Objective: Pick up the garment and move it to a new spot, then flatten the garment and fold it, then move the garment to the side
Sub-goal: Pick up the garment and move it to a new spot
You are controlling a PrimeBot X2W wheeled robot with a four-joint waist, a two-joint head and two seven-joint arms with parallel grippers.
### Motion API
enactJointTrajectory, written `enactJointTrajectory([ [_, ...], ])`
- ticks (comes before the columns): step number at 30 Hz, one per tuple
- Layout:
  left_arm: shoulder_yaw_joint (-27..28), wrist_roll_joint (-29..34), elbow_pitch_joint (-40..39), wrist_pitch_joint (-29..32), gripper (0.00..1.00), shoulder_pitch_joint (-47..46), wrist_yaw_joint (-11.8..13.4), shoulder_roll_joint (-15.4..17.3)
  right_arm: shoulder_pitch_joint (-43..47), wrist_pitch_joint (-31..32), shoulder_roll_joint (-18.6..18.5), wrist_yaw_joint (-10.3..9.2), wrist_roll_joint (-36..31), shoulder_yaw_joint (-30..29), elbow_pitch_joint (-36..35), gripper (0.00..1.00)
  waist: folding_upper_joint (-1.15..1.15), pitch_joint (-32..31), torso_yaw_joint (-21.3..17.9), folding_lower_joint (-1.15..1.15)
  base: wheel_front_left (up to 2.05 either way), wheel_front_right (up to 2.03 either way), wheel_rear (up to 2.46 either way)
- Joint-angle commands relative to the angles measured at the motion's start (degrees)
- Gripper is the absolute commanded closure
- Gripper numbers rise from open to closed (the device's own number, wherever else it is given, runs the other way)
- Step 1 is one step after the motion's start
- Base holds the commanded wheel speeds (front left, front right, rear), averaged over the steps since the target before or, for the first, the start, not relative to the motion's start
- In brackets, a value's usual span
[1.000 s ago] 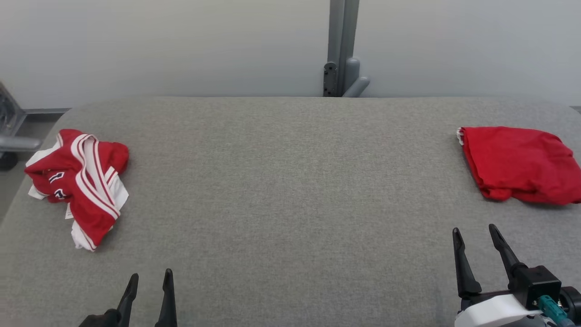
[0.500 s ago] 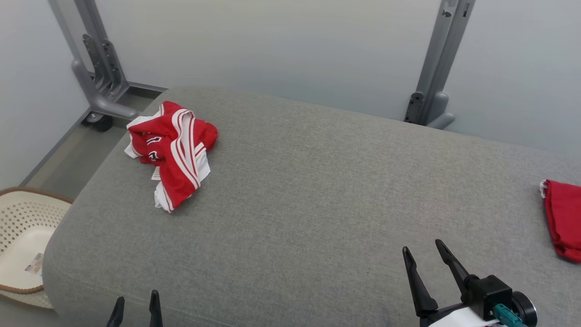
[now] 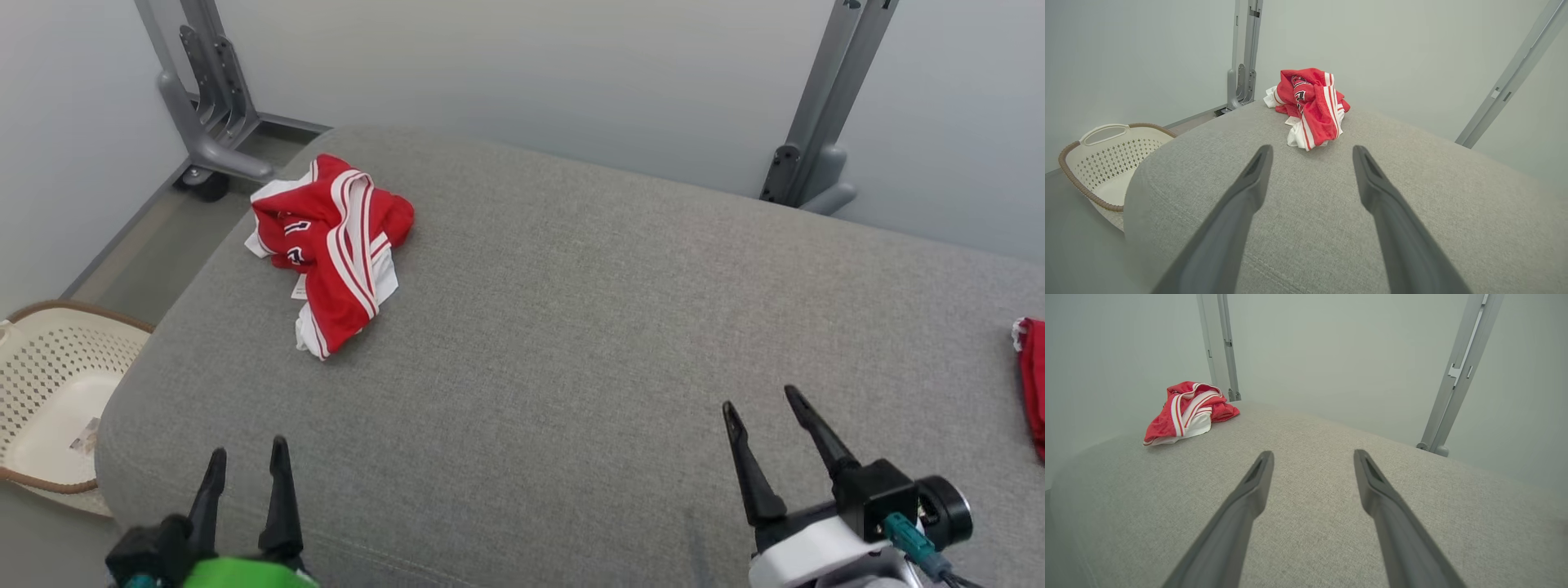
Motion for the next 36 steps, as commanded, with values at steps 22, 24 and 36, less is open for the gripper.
enactJointTrajectory([
  [22, -5.5, -17.38, 35.7, 3.03, 0.0, -43.96, -0.15, 8.7, -13.04, -0.25, -2.64, -0.04, -6.44, -2.67, -6.83, 0.0, 0.2, 33.86, -8.1, 0.0, 0.0, 0.0, 0.0],
  [24, -6.59, -18.87, 38.13, 3.29, 0.0, -45.42, -0.15, 8.27, -13.31, -0.25, -2.71, -0.04, -6.29, -3.03, -6.95, 0.0, 0.2, 33.74, -8.66, 0.0, 0.0, 0.0, 0.0],
  [36, -14.46, -22.63, 36.59, 0.47, 1.0, -43.49, -0.18, 12.86, -10.78, -0.25, -0.98, -0.04, -3.94, -2.48, -4.57, 0.0, 0.2, 24.43, -11.93, 0.0, 0.0, 0.0, 0.0],
])
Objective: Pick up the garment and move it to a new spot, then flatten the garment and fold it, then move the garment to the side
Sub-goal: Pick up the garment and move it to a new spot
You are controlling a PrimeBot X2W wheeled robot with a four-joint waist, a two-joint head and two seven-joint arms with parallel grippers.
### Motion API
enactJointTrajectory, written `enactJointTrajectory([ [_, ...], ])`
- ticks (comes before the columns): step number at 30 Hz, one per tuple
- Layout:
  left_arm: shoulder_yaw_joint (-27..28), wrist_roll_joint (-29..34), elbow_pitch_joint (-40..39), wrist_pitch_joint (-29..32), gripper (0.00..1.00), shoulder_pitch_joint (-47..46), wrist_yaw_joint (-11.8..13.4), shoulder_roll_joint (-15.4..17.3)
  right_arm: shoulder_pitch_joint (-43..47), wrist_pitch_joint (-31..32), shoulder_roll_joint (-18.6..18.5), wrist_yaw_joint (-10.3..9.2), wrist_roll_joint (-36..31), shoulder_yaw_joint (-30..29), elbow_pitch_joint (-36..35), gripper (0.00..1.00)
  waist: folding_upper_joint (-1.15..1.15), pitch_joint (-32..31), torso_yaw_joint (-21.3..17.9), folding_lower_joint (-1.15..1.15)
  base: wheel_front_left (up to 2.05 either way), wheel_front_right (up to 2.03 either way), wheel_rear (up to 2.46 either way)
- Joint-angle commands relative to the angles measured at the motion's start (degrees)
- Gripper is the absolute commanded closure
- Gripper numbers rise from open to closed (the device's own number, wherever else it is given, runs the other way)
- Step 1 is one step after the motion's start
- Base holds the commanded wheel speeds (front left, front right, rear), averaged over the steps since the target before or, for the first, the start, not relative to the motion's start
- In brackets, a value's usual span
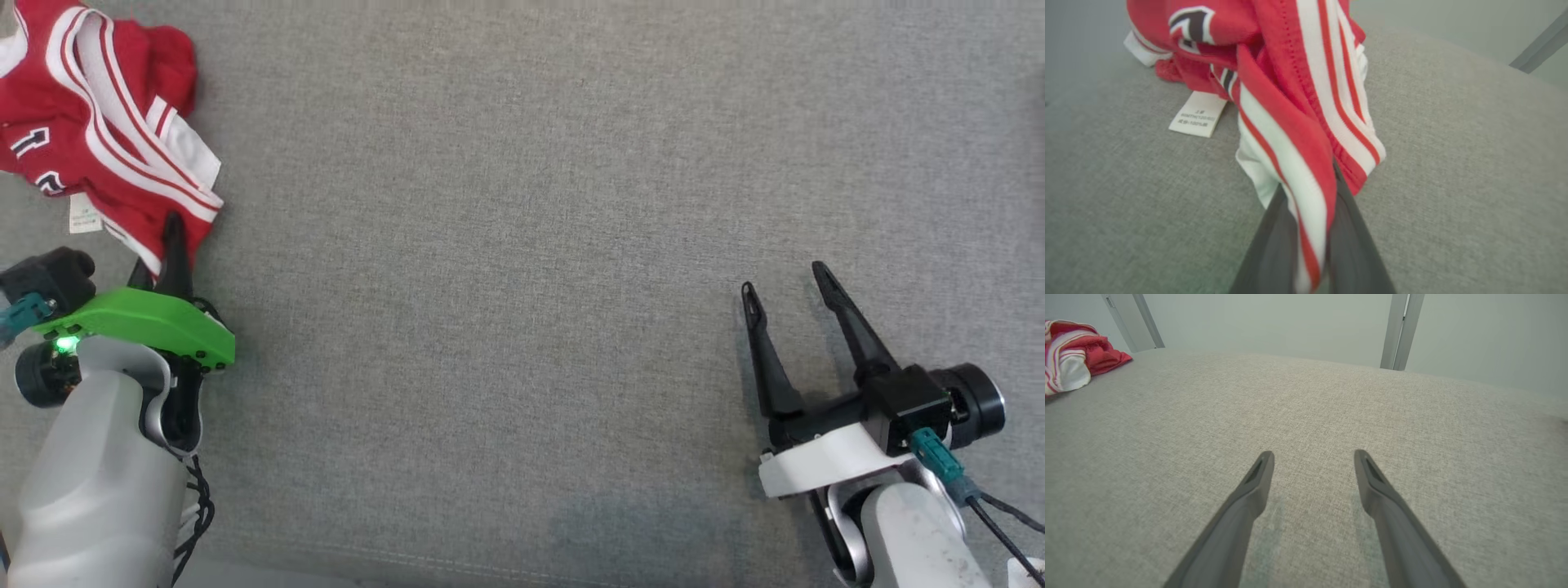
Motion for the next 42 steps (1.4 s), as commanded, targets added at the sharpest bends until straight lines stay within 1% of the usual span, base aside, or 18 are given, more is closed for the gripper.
enactJointTrajectory([
  [1, -1.15, 0.44, -2.52, -0.57, 1.0, 1.49, 0.0, 0.98, 1.29, -0.23, 0.35, -0.04, 0.9, 0.39, 0.59, 0.0, 0.2, -5.72, -2.09, -0.01, 0.0, 0.0, 0.0],
  [6, -5.92, 1.0, -15.15, -0.77, 1.0, 5.87, 0.0, 2.94, 3.88, -0.23, 0.95, -0.04, 3.24, 2.05, 2.0, 0.0, 0.2, -12.5, -4.86, -0.01, 0.0, 0.0, 0.0],
  [9, -8.73, 0.88, -24.78, 1.49, 1.0, 8.32, 0.0, 3.82, 5.56, -0.23, 0.97, -0.04, 6.4, 2.7, 2.39, 0.0, 0.2, -16.06, -6.79, -0.01, 0.0, 0.0, 0.0],
  [10, -8.73, 0.88, -24.78, 1.49, 1.0, 8.32, 0.0, 3.82, 5.56, -0.23, 0.97, -0.04, 6.4, 2.7, 2.39, 0.0, 0.2, -16.06, -6.79, -0.01, 0.0, 0.0, 0.0],
  [11, -9.39, 1.17, -28.02, 2.51, 1.0, 9.22, 0.07, 4.09, 6.04, -0.23, 0.98, -0.04, 7.29, 3.01, 2.59, 0.0, 0.2, -17.23, -7.64, -0.01, 0.0, 0.0, 0.0],
  [15, -11.92, 1.07, -43.22, 7.91, 1.0, 12.03, 2.27, 4.03, 7.29, -0.23, 0.99, -0.04, 9.47, 3.07, 2.58, 0.0, 0.2, -20.06, -11.39, -0.01, 0.0, 0.0, 0.0],
  [19, -14.73, 0.93, -56.95, 13.37, 1.0, 12.61, 4.83, 2.72, 7.78, -0.24, 1.01, -0.04, 10.92, 2.3, 2.61, 0.0, 0.2, -21.45, -15.2, -0.01, 0.0, 0.0, 0.0],
  [22, -16.57, 0.52, -64.11, 16.48, 1.0, 11.35, 6.78, 0.84, 8.0, -0.24, 1.01, -0.04, 11.47, 2.16, 2.72, 0.0, 0.2, -21.81, -18.18, -0.01, 0.0, 0.0, 0.0],
  [25, -17.85, 0.23, -67.65, 18.73, 1.0, 10.35, 8.59, -1.01, 7.66, -0.23, 1.0, -0.04, 11.91, 2.2, 2.65, 0.0, 0.2, -21.52, -21.06, -0.01, 0.0, 0.0, 0.0],
  [27, -18.66, 0.77, -68.09, 19.68, 1.0, 9.67, 9.51, -1.73, 7.54, -0.23, 1.0, -0.04, 12.16, 1.87, 2.62, 0.0, 0.2, -21.21, -22.66, -0.01, 0.0, 0.0, 0.0],
  [30, -19.56, 1.92, -65.46, 20.09, 1.0, 10.17, 10.54, -1.74, 7.39, -0.23, 1.02, -0.04, 12.4, 2.05, 2.77, 0.0, 0.2, -20.54, -24.99, -0.01, 0.0, 0.0, 0.0],
  [31, -19.75, 1.61, -63.98, 19.95, 1.0, 11.02, 10.6, -1.92, 7.24, -0.23, 1.02, -0.04, 12.5, 2.18, 2.79, 0.0, 0.2, -20.31, -25.71, -0.01, 0.0, 0.0, 0.0],
  [32, -20.0, 1.32, -60.76, 19.31, 1.0, 12.38, 10.41, -1.84, 7.27, -0.23, 0.99, -0.04, 12.8, 1.85, 2.72, 0.0, 0.2, -19.89, -26.66, -0.01, 0.0, 0.0, 0.0],
  [34, -20.08, 0.78, -56.67, 18.27, 1.0, 13.88, 10.07, -1.83, 7.49, -0.23, 1.02, -0.04, 12.96, 1.59, 2.61, 0.0, 0.2, -19.47, -27.11, -0.01, 0.0, 0.0, 0.0],
  [35, -20.3, 1.6, -54.44, 17.56, 1.0, 14.37, 9.92, -1.36, 7.61, -0.23, 1.03, -0.04, 12.98, 1.49, 2.56, 0.0, 0.2, -19.2, -27.23, -0.01, 0.0, 0.0, 0.0],
  [38, -21.12, 0.48, -47.18, 15.38, 1.0, 16.54, 8.37, -2.33, 7.68, -0.23, 1.02, -0.04, 12.95, 0.92, 2.51, 0.0, 0.2, -18.49, -26.93, -0.01, 0.0, 0.0, 0.0],
  [42, -23.22, -0.39, -36.61, 12.59, 1.0, 17.76, 4.16, -4.18, 7.49, -0.23, 1.02, -0.04, 12.95, 1.14, 2.82, 0.0, 0.2, -17.87, -25.65, -0.01, 0.0, 0.0, 0.0],
])
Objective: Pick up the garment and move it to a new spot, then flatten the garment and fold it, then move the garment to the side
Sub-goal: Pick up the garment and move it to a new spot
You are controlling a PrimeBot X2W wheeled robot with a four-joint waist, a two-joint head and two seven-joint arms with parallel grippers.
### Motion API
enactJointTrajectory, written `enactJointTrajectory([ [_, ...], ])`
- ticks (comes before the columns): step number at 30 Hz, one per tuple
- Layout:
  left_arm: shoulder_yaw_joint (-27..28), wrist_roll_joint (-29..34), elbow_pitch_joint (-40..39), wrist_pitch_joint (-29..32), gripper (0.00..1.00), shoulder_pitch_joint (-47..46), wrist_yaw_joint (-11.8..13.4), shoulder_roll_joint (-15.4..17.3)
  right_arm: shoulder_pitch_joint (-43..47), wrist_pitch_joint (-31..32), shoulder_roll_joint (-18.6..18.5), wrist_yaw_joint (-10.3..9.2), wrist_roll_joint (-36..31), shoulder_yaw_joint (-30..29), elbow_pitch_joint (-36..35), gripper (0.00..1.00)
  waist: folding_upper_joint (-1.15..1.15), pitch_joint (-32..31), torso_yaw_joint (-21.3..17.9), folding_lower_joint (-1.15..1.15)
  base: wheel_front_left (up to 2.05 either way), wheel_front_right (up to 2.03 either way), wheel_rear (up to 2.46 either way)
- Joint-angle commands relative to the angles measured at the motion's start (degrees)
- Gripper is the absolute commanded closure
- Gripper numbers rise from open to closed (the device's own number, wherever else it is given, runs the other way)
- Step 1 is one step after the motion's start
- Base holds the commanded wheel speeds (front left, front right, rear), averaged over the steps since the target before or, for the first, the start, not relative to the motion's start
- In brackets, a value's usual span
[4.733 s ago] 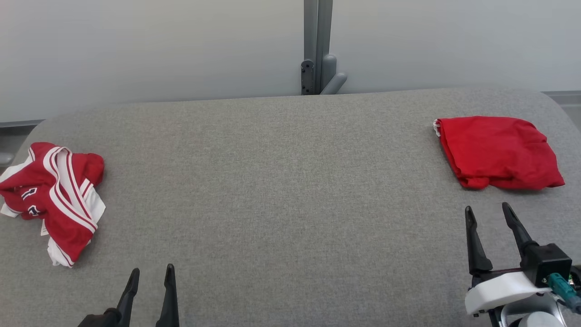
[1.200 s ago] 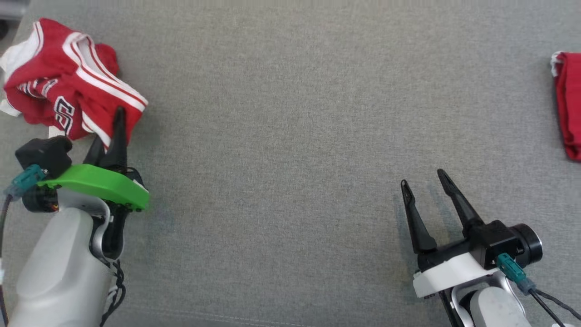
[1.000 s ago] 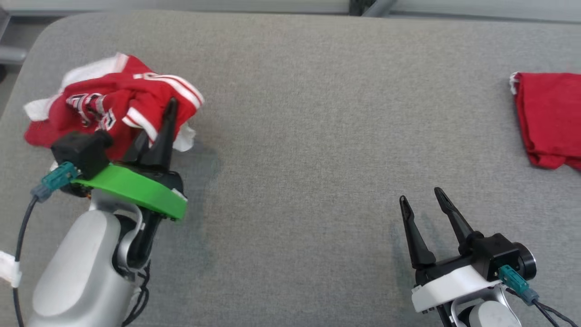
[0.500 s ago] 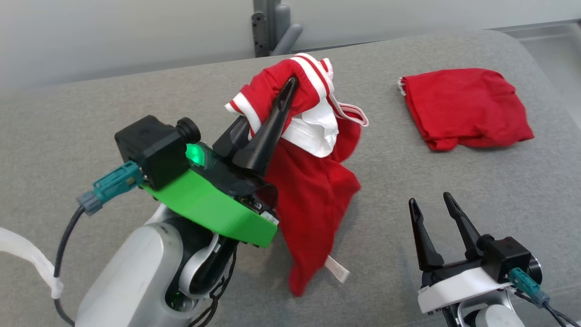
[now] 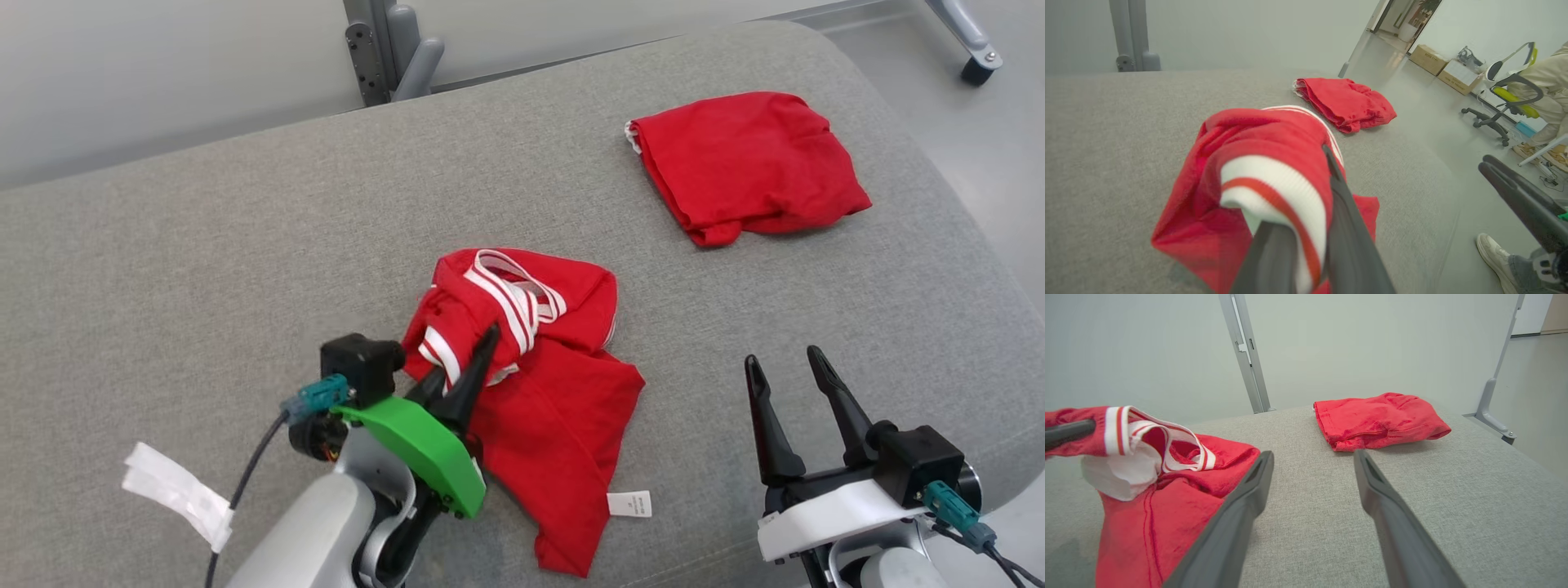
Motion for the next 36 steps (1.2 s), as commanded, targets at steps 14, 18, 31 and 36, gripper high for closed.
enactJointTrajectory([
  [14, -0.22, 1.97, 10.17, -10.29, 0.0, 3.27, 0.65, -1.04, 1.6, -0.23, -0.01, -0.04, -1.39, -1.16, 0.26, 0.0, 0.2, -3.33, 5.8, 0.0, 0.0, 0.0, 0.0],
  [18, 1.23, 2.94, 3.88, -11.67, 0.0, 9.26, 4.64, 2.53, 2.49, -0.23, -0.01, -0.04, -1.94, -3.07, -0.32, 0.0, 0.2, -5.3, 7.05, 0.0, 0.0, 0.0, 0.0],
  [31, 11.29, 10.36, -10.34, -14.45, 0.0, 26.58, 13.19, 6.38, 6.41, -0.23, 0.01, -0.04, -4.64, -9.41, -0.76, 0.0, 0.2, -9.09, 14.39, 0.0, 0.0, 0.0, 0.0],
  [36, 15.64, 14.28, -11.72, -14.45, 0.0, 30.39, 10.47, 4.56, 7.2, -0.23, -0.02, -0.04, -6.0, -11.03, -0.66, 0.0, 0.2, -10.0, 16.51, 0.0, 0.0, 0.0, 0.0],
])
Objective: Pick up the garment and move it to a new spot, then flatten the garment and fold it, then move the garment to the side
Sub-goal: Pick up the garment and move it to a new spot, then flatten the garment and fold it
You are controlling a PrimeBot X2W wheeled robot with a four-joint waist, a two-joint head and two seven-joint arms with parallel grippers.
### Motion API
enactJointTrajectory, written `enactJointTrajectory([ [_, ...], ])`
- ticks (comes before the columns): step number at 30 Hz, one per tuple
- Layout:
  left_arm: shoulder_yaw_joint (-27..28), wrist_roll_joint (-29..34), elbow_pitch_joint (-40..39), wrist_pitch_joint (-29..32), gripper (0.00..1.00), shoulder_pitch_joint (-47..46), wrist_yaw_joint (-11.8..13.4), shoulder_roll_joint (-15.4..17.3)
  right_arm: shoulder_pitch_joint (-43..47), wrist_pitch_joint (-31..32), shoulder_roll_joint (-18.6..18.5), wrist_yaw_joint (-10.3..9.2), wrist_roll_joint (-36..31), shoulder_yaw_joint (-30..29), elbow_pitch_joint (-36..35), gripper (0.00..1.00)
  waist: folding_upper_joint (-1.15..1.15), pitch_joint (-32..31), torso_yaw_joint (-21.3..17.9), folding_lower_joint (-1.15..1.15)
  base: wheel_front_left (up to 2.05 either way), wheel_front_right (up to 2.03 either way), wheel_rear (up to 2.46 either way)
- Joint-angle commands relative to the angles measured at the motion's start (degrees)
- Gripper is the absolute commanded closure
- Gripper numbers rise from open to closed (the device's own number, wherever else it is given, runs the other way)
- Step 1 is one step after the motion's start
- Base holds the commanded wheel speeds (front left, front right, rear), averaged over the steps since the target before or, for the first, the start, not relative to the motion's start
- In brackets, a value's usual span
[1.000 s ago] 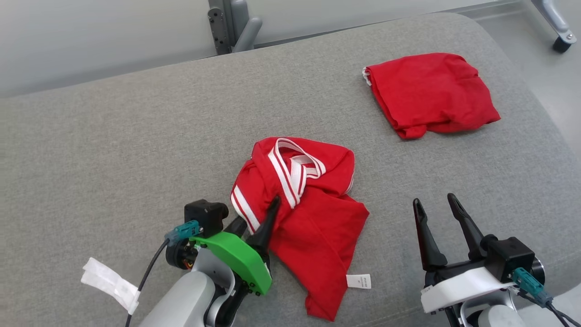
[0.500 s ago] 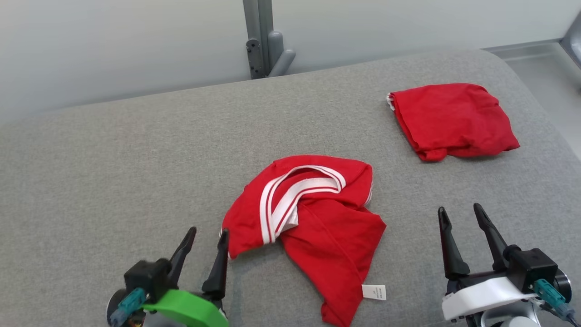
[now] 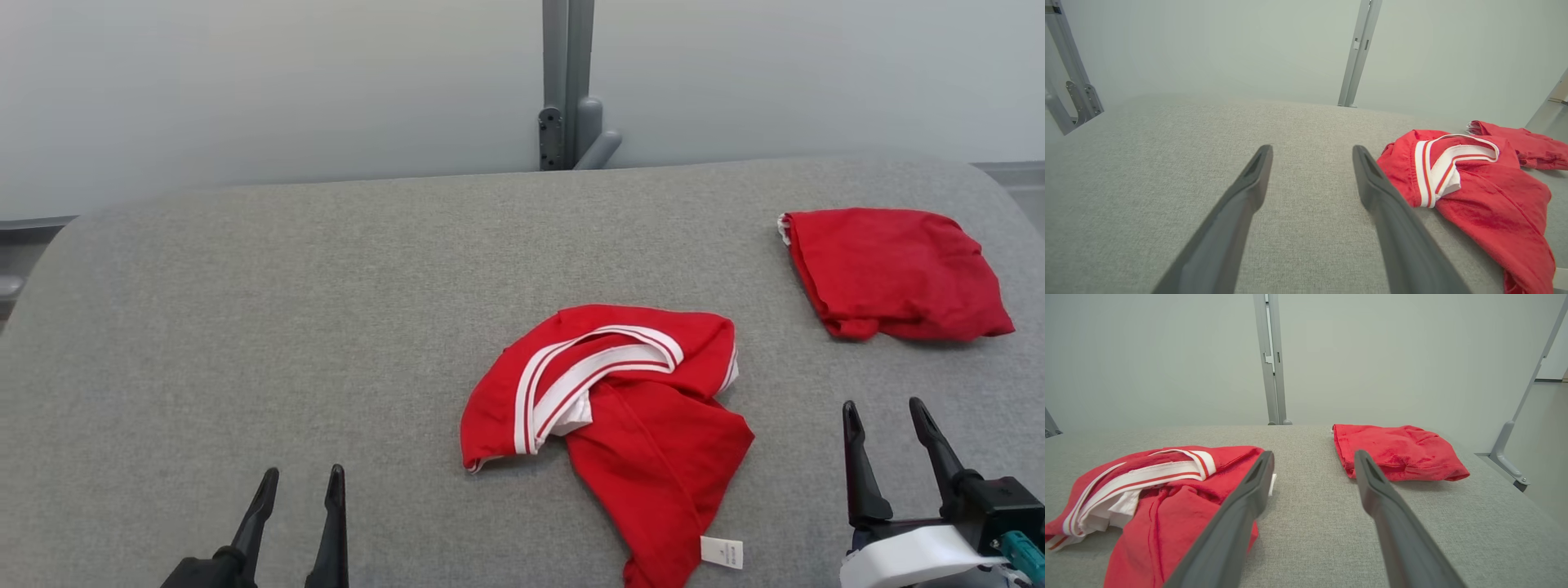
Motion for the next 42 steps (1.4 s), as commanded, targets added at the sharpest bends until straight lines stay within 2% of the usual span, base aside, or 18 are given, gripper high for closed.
enactJointTrajectory([
  [1, 1.36, 0.98, 0.44, -0.21, 0.0, 1.36, -1.06, -0.43, 0.64, -0.25, -0.07, -0.04, -0.53, -0.5, -0.03, 0.0, 0.2, -1.33, 1.88, 0.0, 0.0, 0.0, 0.0],
  [14, 11.98, 7.12, 6.03, -0.17, 0.0, 4.24, -9.25, -6.38, 1.23, -0.25, -0.07, -0.04, -0.64, 0.24, 2.12, 0.0, 0.2, -1.91, 1.61, 0.0, 0.0, 0.0, 0.0],
  [19, 14.58, 9.34, 6.9, -0.17, 0.0, 4.04, -11.28, -8.4, 1.07, -0.25, -0.07, -0.04, -0.57, 0.6, 2.27, 0.0, 0.2, -1.61, 1.29, 0.0, 0.0, 0.0, 0.0],
  [30, 17.85, 12.03, 8.0, -0.17, 0.0, 3.82, -13.91, -10.91, 0.66, -0.25, -0.07, -0.04, -0.56, 0.81, 2.13, 0.0, 0.2, -1.01, 0.89, 0.0, 0.0, 0.0, 0.0],
  [36, 16.85, 14.67, 7.58, -0.18, 0.0, 1.87, -14.92, -11.29, 0.1, -0.25, -0.07, -0.04, -0.4, 1.25, 1.95, 0.0, 0.2, -0.23, 0.35, 0.0, 0.0, 0.0, 0.0],
  [42, 9.87, 16.61, 10.69, 0.0, 0.0, -3.08, -15.81, -10.98, -1.16, -0.25, -0.07, -0.04, -0.57, 2.01, 1.21, 0.0, 0.2, 1.72, -1.31, 0.0, 0.0, 0.0, 0.0],
])
